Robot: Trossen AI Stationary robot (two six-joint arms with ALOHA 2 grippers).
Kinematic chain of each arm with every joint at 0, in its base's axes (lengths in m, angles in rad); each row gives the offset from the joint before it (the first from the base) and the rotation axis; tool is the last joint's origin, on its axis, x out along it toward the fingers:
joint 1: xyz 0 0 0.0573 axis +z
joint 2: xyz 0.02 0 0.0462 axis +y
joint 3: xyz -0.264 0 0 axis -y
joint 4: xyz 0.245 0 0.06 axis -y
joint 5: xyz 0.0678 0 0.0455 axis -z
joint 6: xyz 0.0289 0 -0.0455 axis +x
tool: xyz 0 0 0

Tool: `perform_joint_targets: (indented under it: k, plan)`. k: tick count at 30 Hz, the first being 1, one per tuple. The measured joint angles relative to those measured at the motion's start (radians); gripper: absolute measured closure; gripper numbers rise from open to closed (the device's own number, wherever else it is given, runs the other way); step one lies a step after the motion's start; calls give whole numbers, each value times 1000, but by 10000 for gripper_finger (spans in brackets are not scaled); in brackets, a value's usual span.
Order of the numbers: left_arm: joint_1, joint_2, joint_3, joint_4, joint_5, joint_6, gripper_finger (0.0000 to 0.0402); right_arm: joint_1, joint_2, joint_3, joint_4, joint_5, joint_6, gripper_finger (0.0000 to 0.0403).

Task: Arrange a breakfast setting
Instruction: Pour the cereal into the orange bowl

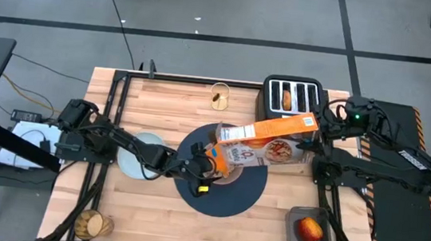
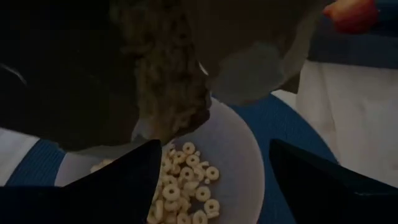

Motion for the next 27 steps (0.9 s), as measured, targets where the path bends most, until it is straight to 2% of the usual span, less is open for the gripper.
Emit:
perform_joint_targets:
  k: [5,10,18,24,27]
  plan:
    - [-12,-15,1,-5,-1,18,100,0,-27,0,-2,-5,-1,93]
    - [-33,-81,0,-82,-9,-7,100,0,-70,0,-7,-8,8,93]
    - [-49,-164,1,-94,-31,12,100,0,-174,-25,-33,-14,26,93]
    - [-49,-177,1,-95,-39,-19,100,0,-260,-27,-47,-15,43,93]
    - [-48,-146,2,-48,-39,-38,100,0,-273,-27,-76,-11,56,93]
